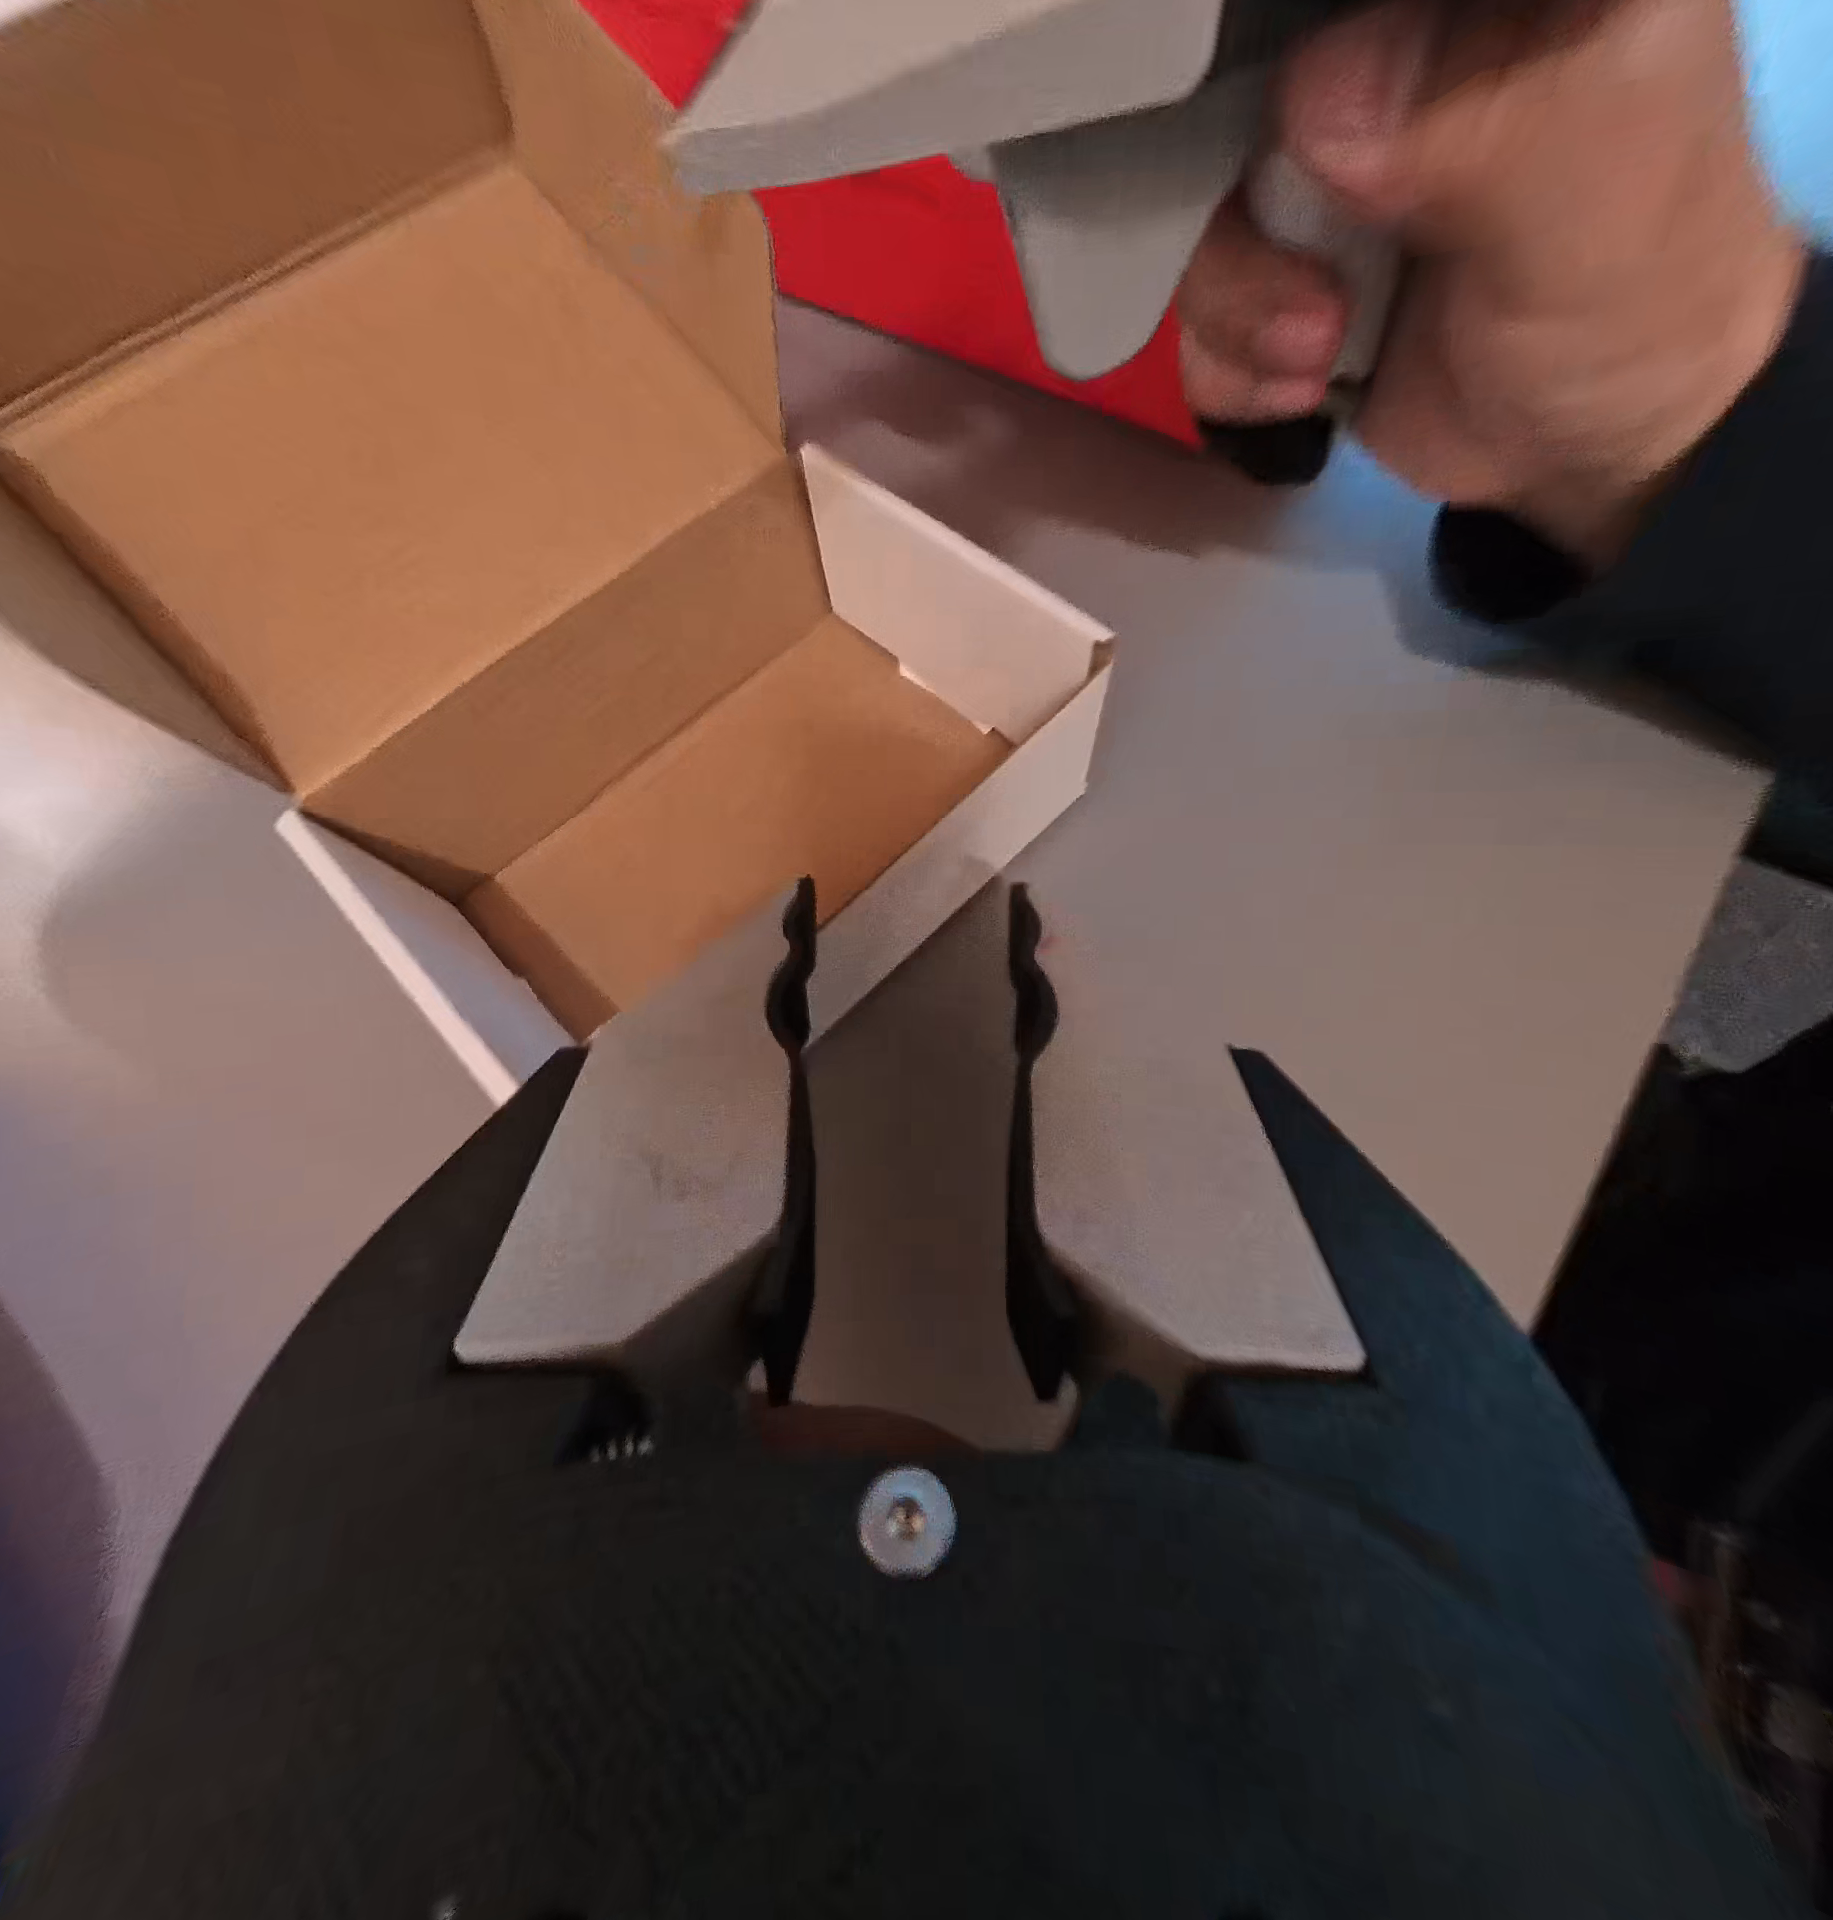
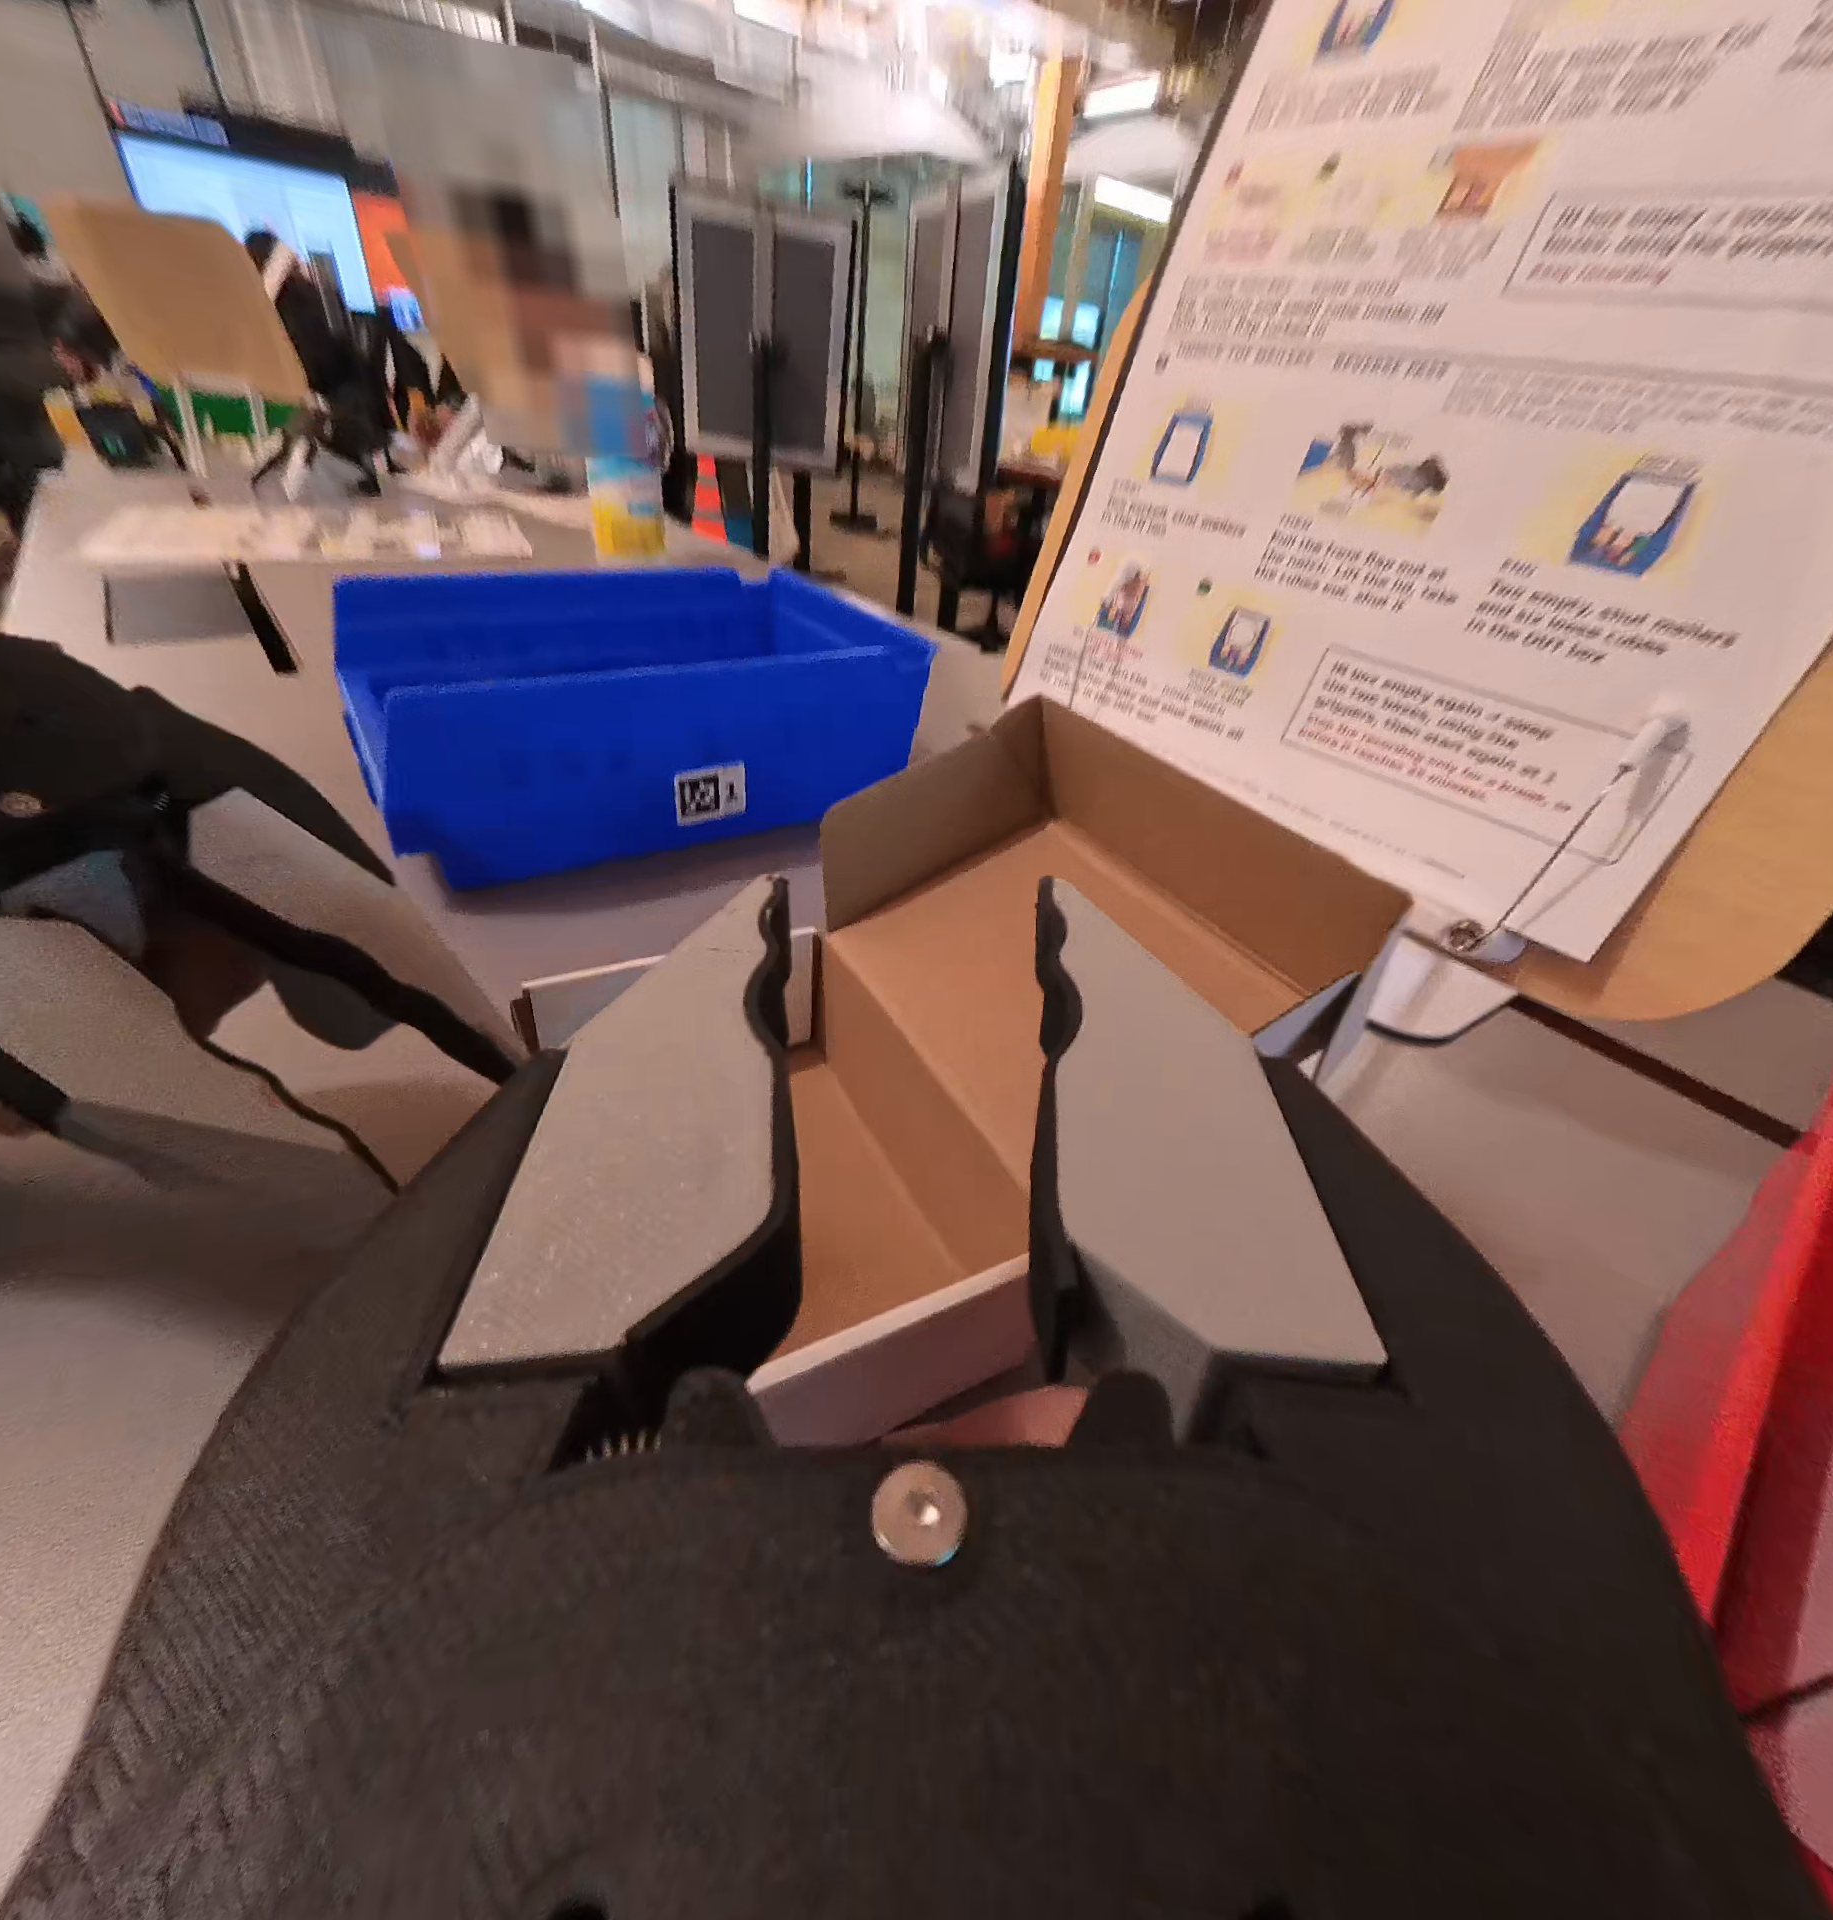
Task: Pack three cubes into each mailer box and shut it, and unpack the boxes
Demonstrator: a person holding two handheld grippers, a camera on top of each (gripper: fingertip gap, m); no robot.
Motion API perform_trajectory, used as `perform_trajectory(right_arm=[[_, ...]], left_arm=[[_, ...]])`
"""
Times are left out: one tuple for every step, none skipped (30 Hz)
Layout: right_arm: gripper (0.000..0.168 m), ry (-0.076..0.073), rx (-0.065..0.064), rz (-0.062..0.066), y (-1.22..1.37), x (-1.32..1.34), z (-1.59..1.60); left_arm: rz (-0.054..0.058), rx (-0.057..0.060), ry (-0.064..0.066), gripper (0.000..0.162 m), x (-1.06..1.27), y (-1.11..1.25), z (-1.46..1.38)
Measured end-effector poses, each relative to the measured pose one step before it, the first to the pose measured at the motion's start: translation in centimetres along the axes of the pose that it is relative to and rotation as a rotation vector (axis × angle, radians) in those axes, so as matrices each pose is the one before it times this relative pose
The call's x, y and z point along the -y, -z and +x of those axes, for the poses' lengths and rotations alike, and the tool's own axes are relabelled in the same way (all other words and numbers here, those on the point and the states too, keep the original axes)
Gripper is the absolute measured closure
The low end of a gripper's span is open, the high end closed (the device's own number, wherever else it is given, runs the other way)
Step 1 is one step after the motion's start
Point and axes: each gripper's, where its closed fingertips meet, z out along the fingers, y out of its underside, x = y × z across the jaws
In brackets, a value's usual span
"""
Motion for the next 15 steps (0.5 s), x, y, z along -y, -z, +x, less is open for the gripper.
perform_trajectory(right_arm=[[0.121,-0.0004,0.0006,0.0373,0.553,0.413,0.016],[0.118,0.0038,0.0077,0.0252,0.474,0.625,-0.155],[0.12,0.0118,-0.0005,0.0293,0.401,0.609,-0.093],[0.123,0.0064,-0.0172,0.0211,0.282,0.347,0.175],[0.124,-0.005,-0.0217,0.0041,0.121,0.035,0.28],[0.124,-0.0137,-0.0146,-0.0092,-0.034,-0.16,0.232],[0.123,-0.0165,-0.0074,-0.0099,-0.087,-0.173,0.148],[0.123,-0.0164,-0.0013,-0.0086,-0.099,-0.179,0.041],[0.123,-0.014,0.004,-0.0094,-0.096,-0.195,-0.035],[0.122,-0.0098,0.0062,-0.0084,-0.1,-0.175,-0.085],[0.122,-0.0054,0.0044,-0.0056,-0.07,-0.121,-0.096],[0.122,-0.0019,0.0035,-0.0029,-0.055,-0.091,-0.104],[0.122,0.0002,0.0036,-0.0028,-0.041,-0.068,-0.122],[0.122,0.0023,0.0033,-0.0028,-0.048,-0.047,-0.141],[0.121,0.0041,0.0018,-0.0025,-0.031,-0.031,-0.11]], left_arm=[[0.0241,-0.002,0.0169,0.126,-0.037,0.899,0.035],[0.014,0.0059,0.0131,0.123,-0.255,0.943,-0.178],[0.0024,0.0058,0.013,0.121,-0.442,0.991,-0.328],[-0.005,0.0039,0.019,0.118,-0.524,1.029,-0.481],[-0.0052,0.0051,0.0265,0.12,-0.403,1.098,-0.66],[0.0005,0.0072,0.0266,0.122,-0.148,1.193,-0.84],[0.0079,0.0176,0.0235,0.123,0.158,1.286,-1.106],[0.0098,0.0341,0.0194,0.125,0.392,1.343,-1.44],[0.0066,0.0509,0.0131,0.13,0.51,1.302,-1.831],[-0.0046,0.0627,0.0065,0.127,0.457,1.178,-2.141],[-0.0177,0.0519,0.0023,0.121,0.285,0.983,-2.145],[-0.027,0.0462,0.0097,0.115,0.171,0.757,-2.229],[-0.0308,0.057,0.0282,0.115,0.14,0.544,-2.495],[-0.0364,0.0517,0.0305,0.115,0.075,0.343,-2.476],[-0.0379,0.0487,0.026,0.115,0.058,0.12,-2.416]])
